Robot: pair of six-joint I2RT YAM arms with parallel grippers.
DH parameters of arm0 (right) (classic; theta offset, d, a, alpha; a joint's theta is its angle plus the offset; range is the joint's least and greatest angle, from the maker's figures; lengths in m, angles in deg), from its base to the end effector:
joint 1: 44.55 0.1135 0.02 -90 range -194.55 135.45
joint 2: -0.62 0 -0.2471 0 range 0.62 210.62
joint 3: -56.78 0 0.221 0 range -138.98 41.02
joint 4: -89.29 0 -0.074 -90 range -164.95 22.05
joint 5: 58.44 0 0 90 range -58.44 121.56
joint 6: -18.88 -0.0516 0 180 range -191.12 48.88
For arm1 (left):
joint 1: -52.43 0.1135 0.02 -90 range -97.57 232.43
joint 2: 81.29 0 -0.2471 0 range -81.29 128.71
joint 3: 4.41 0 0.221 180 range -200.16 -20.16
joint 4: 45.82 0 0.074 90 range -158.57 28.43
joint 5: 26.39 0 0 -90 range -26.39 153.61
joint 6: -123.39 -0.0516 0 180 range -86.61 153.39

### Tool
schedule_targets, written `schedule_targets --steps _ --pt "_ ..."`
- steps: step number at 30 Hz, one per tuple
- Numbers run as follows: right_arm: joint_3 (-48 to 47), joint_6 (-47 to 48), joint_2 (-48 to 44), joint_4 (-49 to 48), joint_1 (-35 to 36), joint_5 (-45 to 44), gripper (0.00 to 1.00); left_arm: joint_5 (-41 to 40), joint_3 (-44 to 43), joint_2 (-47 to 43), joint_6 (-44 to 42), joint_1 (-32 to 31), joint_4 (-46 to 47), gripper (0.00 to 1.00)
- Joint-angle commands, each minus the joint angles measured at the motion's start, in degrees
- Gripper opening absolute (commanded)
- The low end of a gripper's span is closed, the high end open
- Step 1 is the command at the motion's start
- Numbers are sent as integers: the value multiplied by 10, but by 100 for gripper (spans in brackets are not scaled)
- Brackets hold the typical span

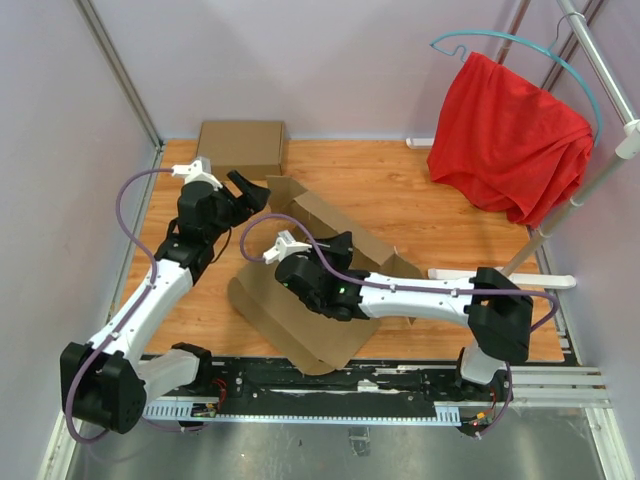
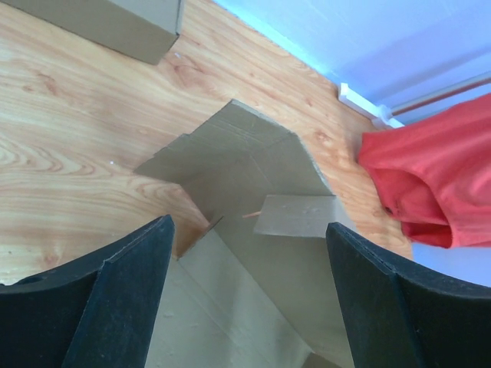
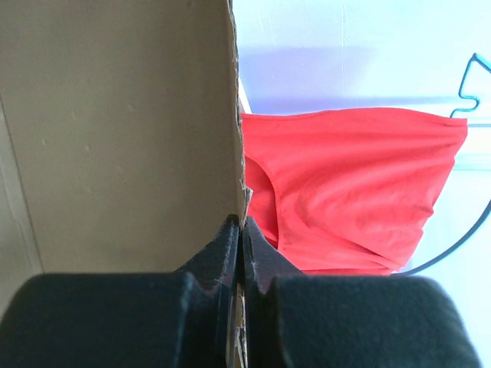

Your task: Fold the paper box

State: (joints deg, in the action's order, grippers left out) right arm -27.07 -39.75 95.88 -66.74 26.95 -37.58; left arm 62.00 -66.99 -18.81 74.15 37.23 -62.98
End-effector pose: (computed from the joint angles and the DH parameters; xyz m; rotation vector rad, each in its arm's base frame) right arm 0.1519 0.3020 0.2624 -0.9792 1.5763 -0.8219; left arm 0.2386 -0.0633 0.2962 -0.4440 1.8675 -0.6418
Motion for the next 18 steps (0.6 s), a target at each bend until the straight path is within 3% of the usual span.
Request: schedule_targets --steps 1,6,12,18 --pt "25 43 7 -77 15 -40 1 58 1 -14 12 9 32 87" --pt "39 42 8 -99 23 -53 1 38 4 -21 14 13 27 87" --pt "59 51 1 -102 27 -65 1 67 -5 40 32 57 55 87" --pt "78 17 -34 -62 28 -32 1 177 -22 128 43 114 159 85"
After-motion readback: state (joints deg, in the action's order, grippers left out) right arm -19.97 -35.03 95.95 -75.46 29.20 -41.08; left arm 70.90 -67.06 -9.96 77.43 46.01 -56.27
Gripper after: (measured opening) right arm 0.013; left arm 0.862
